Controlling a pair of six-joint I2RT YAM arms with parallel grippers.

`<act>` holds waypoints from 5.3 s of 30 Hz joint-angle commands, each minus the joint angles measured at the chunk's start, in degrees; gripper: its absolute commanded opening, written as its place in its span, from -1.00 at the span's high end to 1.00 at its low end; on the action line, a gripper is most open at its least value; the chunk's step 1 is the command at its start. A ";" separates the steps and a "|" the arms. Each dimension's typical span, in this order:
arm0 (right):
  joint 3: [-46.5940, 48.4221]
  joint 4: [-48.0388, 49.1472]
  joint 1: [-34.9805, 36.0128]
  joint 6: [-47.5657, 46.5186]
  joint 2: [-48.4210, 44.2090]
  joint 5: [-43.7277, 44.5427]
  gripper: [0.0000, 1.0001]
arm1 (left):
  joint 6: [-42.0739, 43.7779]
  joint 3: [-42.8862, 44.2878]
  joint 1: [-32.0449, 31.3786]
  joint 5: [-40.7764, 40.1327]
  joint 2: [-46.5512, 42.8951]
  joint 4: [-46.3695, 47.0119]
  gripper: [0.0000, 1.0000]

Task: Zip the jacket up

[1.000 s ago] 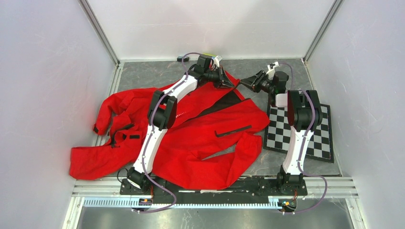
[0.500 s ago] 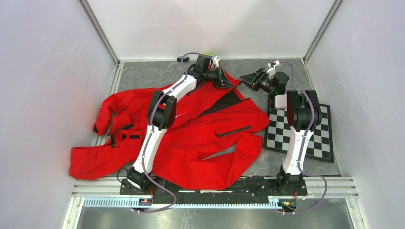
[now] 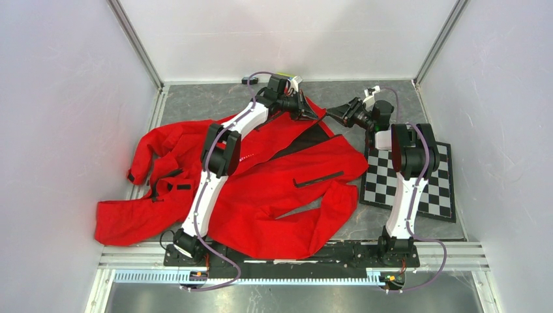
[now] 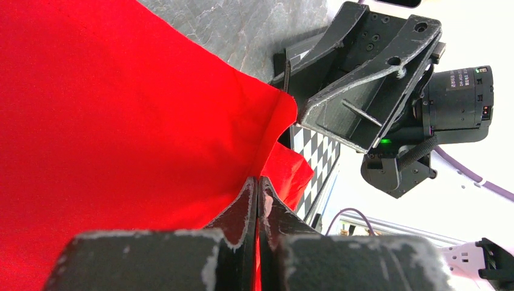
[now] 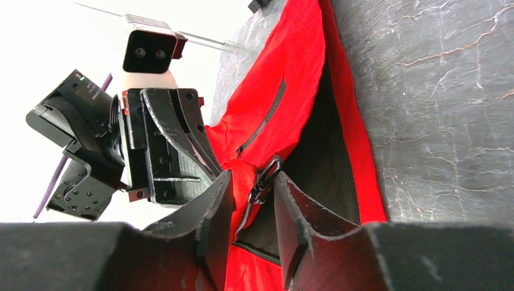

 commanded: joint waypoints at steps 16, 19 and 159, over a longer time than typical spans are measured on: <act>2.37 -1.38 1.70 -3.63 -1.02 -1.91 1.00 | -0.67 2.14 0.57 1.48 -1.99 2.53 0.41; 2.93 -0.54 1.74 -2.68 -0.67 -2.81 1.00 | -2.01 2.78 0.59 1.46 -0.97 3.83 -0.07; 2.01 12.71 2.54 10.76 -3.20 -4.95 1.00 | 15.03 -2.88 -0.03 1.67 -3.89 6.89 0.17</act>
